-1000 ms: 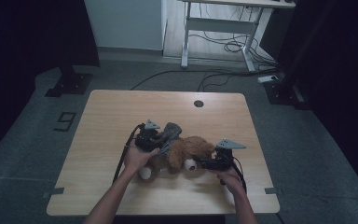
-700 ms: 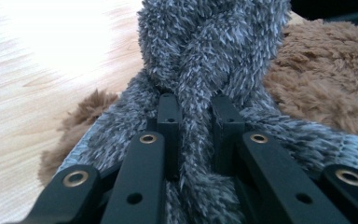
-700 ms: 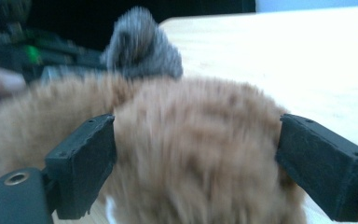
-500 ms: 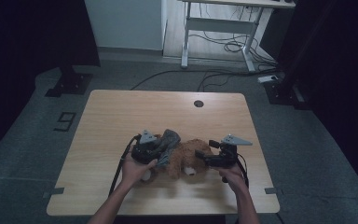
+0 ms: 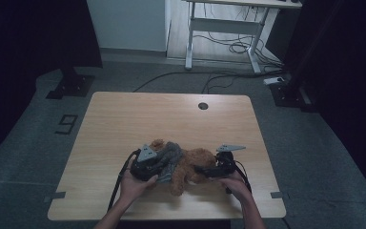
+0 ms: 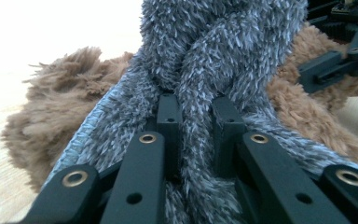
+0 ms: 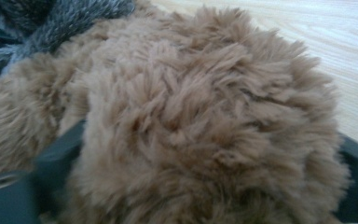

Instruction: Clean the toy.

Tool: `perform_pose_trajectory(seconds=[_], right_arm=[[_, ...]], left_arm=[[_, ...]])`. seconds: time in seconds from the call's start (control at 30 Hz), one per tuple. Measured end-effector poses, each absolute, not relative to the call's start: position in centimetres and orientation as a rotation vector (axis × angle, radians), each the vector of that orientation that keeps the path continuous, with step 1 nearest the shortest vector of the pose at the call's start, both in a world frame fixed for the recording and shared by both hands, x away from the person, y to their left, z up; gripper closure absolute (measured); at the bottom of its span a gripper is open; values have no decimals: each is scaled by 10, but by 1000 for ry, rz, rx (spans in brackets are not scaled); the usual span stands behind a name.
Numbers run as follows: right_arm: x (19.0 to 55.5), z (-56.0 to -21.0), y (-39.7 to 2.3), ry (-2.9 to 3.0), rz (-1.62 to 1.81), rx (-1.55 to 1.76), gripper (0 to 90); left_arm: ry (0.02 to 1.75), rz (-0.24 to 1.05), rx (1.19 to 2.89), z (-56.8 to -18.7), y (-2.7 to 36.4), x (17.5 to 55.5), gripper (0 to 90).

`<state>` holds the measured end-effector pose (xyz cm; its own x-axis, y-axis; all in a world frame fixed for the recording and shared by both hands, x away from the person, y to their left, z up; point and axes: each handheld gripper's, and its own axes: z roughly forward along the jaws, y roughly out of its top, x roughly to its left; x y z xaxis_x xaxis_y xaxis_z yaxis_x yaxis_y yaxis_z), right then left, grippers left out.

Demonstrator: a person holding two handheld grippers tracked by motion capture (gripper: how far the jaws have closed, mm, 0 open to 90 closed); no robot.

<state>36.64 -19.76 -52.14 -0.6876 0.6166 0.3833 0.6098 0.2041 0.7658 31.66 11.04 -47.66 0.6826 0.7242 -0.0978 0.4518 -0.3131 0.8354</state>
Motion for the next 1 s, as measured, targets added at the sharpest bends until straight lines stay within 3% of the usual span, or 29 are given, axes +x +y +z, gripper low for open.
perform_pose_trajectory(seconds=[0.17, 0.37, 0.63, 0.8, 1.0], right_arm=[[363, -521, -199, 2388, 1572, 1205, 356], [368, -516, -197, 2262, 1587, 1209, 498], [406, -504, -184, 2109, 1565, 1242, 544], [429, -498, -180, 2041, 1524, 1246, 539], [425, -503, -187, 2086, 1549, 1180, 474]], left_arm=[[914, 420, 1932, -481, 109, 312, 765], [924, 472, 1922, -470, 106, 330, 765], [981, 561, 1907, -456, 105, 375, 764], [1045, 532, 1867, -458, 111, 403, 763], [1027, 475, 1883, -464, 113, 392, 761]])
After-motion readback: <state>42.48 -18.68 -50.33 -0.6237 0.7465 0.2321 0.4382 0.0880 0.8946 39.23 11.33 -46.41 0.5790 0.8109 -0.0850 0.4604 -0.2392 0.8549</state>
